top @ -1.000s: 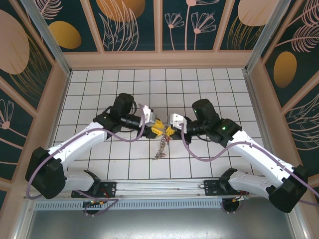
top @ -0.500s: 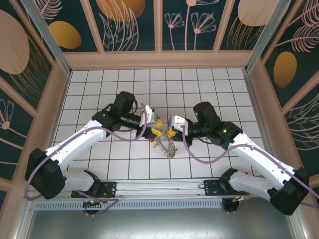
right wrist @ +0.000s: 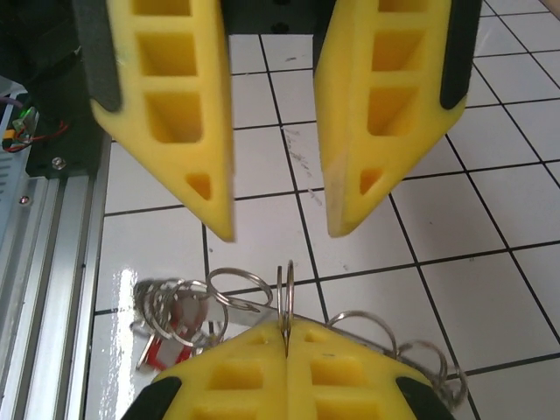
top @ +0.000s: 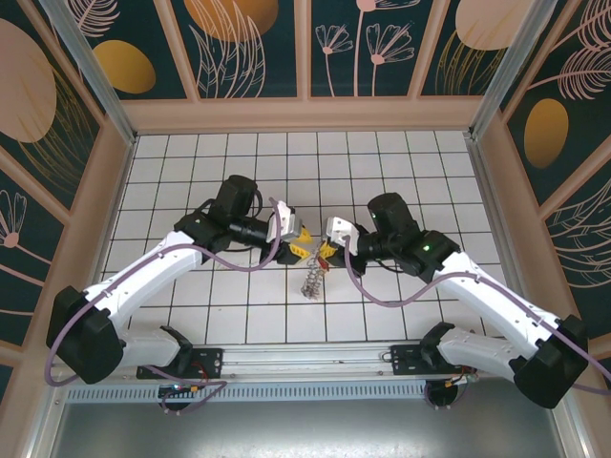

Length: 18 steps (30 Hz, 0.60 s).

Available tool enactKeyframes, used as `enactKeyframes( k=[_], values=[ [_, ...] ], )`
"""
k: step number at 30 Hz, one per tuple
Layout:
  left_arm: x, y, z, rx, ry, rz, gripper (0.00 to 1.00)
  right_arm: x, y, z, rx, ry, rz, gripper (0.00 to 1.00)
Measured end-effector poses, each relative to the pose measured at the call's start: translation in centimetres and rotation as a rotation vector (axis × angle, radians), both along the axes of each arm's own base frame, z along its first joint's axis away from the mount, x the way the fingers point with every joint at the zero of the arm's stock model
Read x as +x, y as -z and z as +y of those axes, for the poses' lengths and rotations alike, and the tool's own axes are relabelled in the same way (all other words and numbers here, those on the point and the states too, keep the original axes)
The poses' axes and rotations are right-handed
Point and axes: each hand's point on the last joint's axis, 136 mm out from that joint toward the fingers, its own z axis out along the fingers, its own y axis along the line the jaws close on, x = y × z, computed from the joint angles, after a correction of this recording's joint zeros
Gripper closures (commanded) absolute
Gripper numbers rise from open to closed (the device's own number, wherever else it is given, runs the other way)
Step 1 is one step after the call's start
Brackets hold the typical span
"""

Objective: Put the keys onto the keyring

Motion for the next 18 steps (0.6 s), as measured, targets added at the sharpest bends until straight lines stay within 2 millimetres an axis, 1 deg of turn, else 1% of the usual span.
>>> enactKeyframes(
  k=[2,3,6,9,11,12,13,14,16,17,18],
  values=[
    [0.3,-0.2,-0.2,-0.011,-0.006,-0.014,0.77,0.2,0.1,0.2,0.004,0.005,0.007,1.00],
    [0.5,-0.3,-0.3,-0.015,-0.008,-0.018,0.77,0.3,0.1,0.4,0.007,0.006,0.010,1.00],
    [0.8,-0.3,-0.5,-0.021,-0.011,-0.029,0.76,0.5,-0.1,0.6,0.019,0.014,0.012,1.00],
    [0.8,0.1,-0.5,-0.015,-0.009,-0.025,0.73,0.7,-0.5,0.9,0.033,0.022,0.010,1.00],
    [0.8,0.4,-0.5,-0.009,-0.007,-0.023,0.74,0.9,-0.8,1.0,0.039,0.023,0.005,1.00],
    [0.8,0.6,-0.5,-0.007,-0.006,-0.021,0.75,0.9,-0.8,1.0,0.042,0.022,0.002,1.00],
    [0.8,0.7,-0.5,-0.006,-0.005,-0.021,0.81,0.9,-0.8,1.0,0.042,0.023,0.002,1.00],
    [0.8,0.8,-0.4,-0.004,-0.005,-0.023,0.88,1.0,-0.8,1.0,0.042,0.022,0.002,1.00],
    [0.8,0.9,-0.4,0.001,-0.008,-0.029,0.97,0.9,-0.8,1.1,0.042,0.021,0.002,1.00],
    [0.9,1.0,-0.4,0.003,-0.009,-0.030,1.00,0.9,-0.8,1.1,0.042,0.021,0.002,1.00],
    [0.9,1.0,-0.4,0.005,-0.009,-0.037,1.00,0.9,-0.8,1.1,0.041,0.023,0.000,1.00]
  ],
)
